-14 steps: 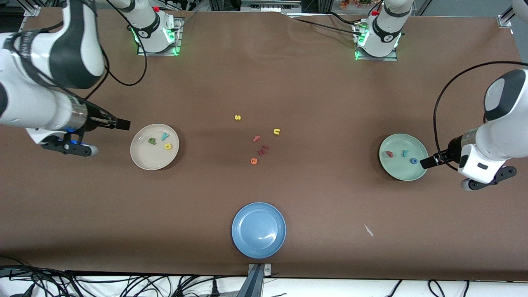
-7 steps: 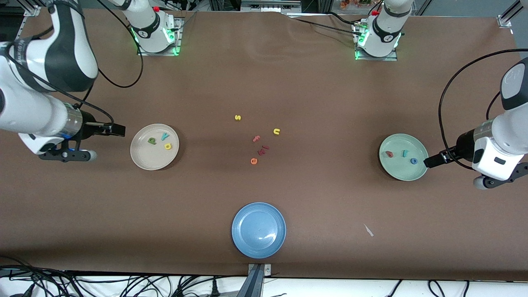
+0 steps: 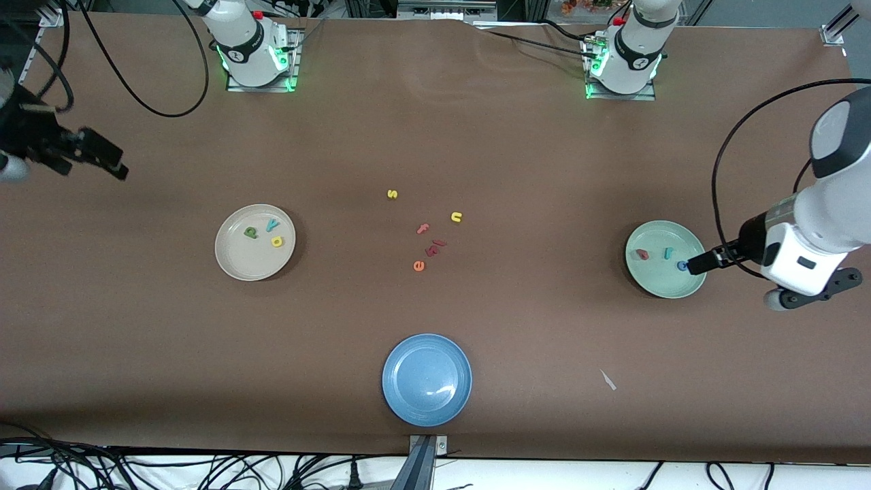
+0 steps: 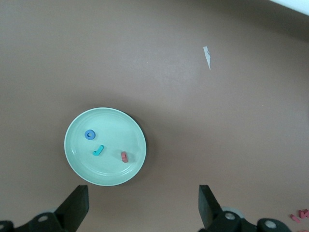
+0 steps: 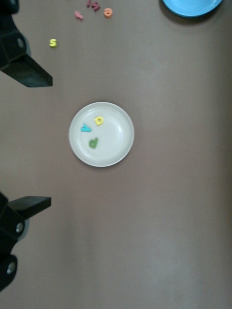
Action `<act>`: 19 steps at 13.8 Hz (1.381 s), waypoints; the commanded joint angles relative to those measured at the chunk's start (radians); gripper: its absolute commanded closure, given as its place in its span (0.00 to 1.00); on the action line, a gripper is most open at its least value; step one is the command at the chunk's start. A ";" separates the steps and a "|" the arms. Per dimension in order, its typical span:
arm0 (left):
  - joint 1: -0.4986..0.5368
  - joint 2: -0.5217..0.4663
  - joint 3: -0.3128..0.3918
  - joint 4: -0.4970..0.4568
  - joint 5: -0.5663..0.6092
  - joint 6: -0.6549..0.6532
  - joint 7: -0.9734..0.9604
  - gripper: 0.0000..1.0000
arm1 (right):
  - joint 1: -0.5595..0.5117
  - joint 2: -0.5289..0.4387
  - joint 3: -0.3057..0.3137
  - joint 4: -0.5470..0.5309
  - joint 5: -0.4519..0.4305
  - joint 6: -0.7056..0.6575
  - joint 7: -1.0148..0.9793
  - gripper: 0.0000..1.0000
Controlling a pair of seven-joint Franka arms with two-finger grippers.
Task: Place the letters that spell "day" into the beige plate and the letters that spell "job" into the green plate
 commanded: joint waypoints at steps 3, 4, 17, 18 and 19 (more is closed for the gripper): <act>-0.237 -0.120 0.328 0.014 -0.181 -0.020 0.065 0.00 | 0.009 0.020 -0.015 -0.019 -0.008 -0.009 -0.012 0.00; -0.327 -0.156 0.461 0.012 -0.243 -0.017 0.112 0.00 | 0.020 0.032 -0.018 -0.007 -0.007 -0.004 -0.007 0.00; -0.580 -0.273 0.837 -0.111 -0.396 0.072 0.335 0.00 | 0.050 0.025 -0.041 -0.051 0.001 0.109 -0.036 0.00; -0.580 -0.268 0.838 -0.108 -0.396 0.072 0.326 0.00 | 0.050 0.026 -0.041 -0.051 0.001 0.114 -0.036 0.00; -0.580 -0.267 0.838 -0.106 -0.396 0.072 0.325 0.00 | 0.050 0.026 -0.041 -0.054 0.001 0.115 -0.036 0.00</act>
